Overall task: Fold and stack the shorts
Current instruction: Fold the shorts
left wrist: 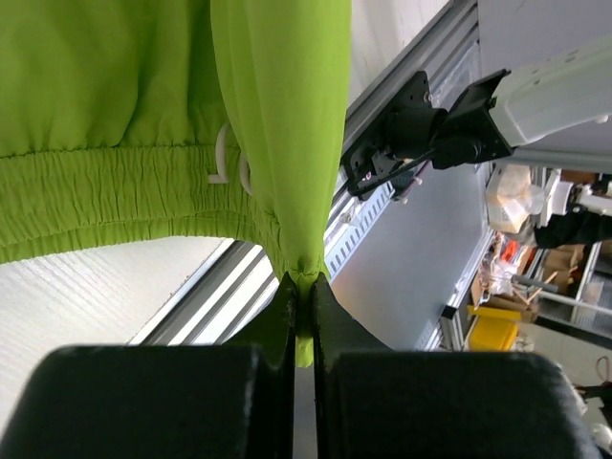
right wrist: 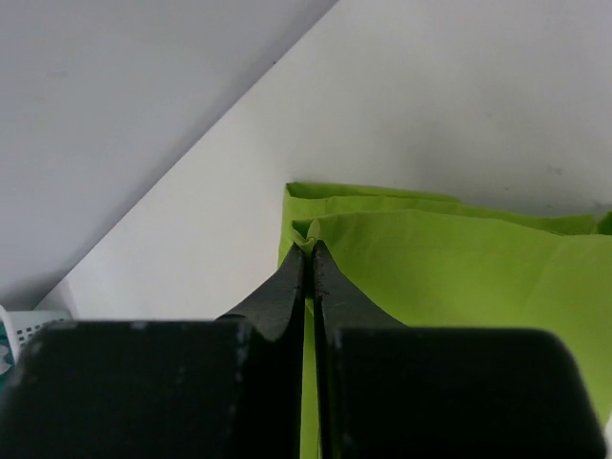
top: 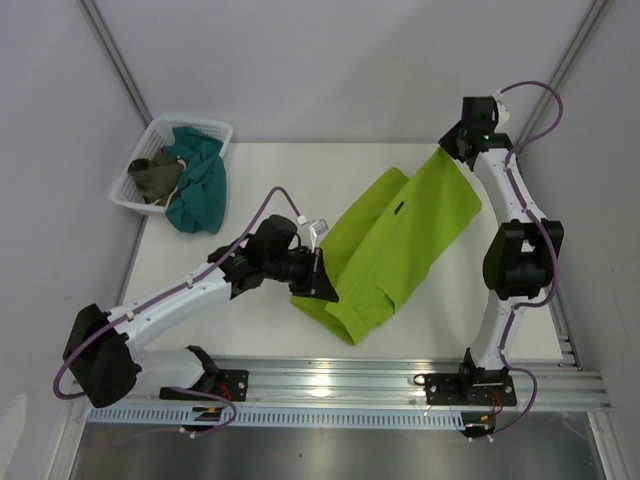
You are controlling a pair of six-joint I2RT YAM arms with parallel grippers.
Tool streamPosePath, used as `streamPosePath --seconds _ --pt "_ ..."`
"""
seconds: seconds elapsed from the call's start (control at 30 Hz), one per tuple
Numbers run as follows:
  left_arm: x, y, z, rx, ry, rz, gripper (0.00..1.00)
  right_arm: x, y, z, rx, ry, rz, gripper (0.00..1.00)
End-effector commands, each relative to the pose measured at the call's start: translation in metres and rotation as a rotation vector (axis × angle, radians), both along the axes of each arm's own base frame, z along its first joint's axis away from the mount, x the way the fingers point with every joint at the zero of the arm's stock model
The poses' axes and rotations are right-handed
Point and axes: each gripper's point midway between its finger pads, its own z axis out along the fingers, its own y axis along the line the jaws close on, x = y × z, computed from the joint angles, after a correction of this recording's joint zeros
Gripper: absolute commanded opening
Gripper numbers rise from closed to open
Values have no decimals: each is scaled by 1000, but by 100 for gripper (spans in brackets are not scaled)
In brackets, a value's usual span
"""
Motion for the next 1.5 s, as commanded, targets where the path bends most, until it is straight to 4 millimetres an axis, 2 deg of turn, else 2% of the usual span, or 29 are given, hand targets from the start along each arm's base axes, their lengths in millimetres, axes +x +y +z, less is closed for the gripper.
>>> streamPosePath --seconds 0.0,0.03,0.23,0.27,0.33,0.37,0.43,0.47,0.5,0.57,0.63,0.67,0.7,0.73,0.77,0.83,0.87,0.9,0.97,1.0,1.03,1.07,1.1,1.13,1.17,1.2,1.27,1.33,1.47 --pt "-6 5 10 -60 54 -9 0 36 2 24 33 -175 -22 0" --pt "-5 6 9 -59 60 -5 0 38 6 14 48 -164 -23 0" --pt "10 15 -6 -22 100 26 0 54 23 -1 79 -184 -3 0" --pt "12 16 -6 -22 108 30 0 56 25 -12 79 -164 -3 0" --pt "13 18 -9 4 109 23 1 56 23 -16 91 -157 -8 0" --pt "20 16 -1 13 72 33 1 55 21 -22 102 -148 -18 0" --pt "20 22 -2 49 53 25 0 51 13 -18 104 -159 -28 0" --pt "25 21 7 49 12 22 0 47 9 -23 110 -149 -35 0" --pt "26 21 8 55 4 19 0 42 4 -11 114 -167 -38 0" --pt "26 19 16 63 -21 -1 1 33 -10 -6 120 -172 -58 0" --pt "26 16 14 83 -41 -19 0 14 -35 -2 135 -175 -95 0" --pt "23 11 19 79 -60 -43 0 7 -56 3 147 -194 -122 0" --pt "21 8 19 83 -64 -54 0 -6 -66 -12 157 -163 -142 0" --pt "19 4 14 92 -53 -69 0 -18 -75 7 164 -197 -145 0" --pt "14 -5 20 82 -67 -98 0 -28 -98 8 161 -197 -184 0" --pt "7 -14 16 93 -65 -136 0 -54 -118 14 145 -197 -210 0" --pt "1 -28 22 88 -80 -179 0 -63 -125 16 149 -198 -211 0" --pt "-4 -33 19 97 -76 -202 0 -75 -148 19 149 -204 -246 0" --pt "-14 -52 23 91 -83 -257 0 -99 -162 24 153 -213 -251 0" --pt "-18 -57 22 91 -81 -275 0 -112 -182 25 152 -218 -292 0" --pt "-21 -62 21 91 -82 -290 1 -121 -189 27 147 -223 -301 0" --pt "-27 -71 29 73 -96 -322 1 -133 -193 29 141 -220 -303 0" --pt "-31 -76 22 88 -81 -342 1 -146 -209 31 132 -224 -339 0" --pt "-34 -80 20 93 -76 -357 1 -154 -214 30 132 -218 -348 0" --pt "-41 -89 28 75 -89 -389 0 -161 -220 28 127 -214 -361 0" --pt "-45 -93 23 84 -78 -406 0 -168 -224 34 121 -229 -369 0" --pt "-54 -105 33 54 -89 -445 1 -178 -236 38 109 -226 -405 0" --pt "-60 -112 33 46 -79 -471 0 -178 -240 47 97 -246 -424 0" --pt "-73 -123 56 -2 -135 -531 0 -164 -238 70 107 -321 -427 0"
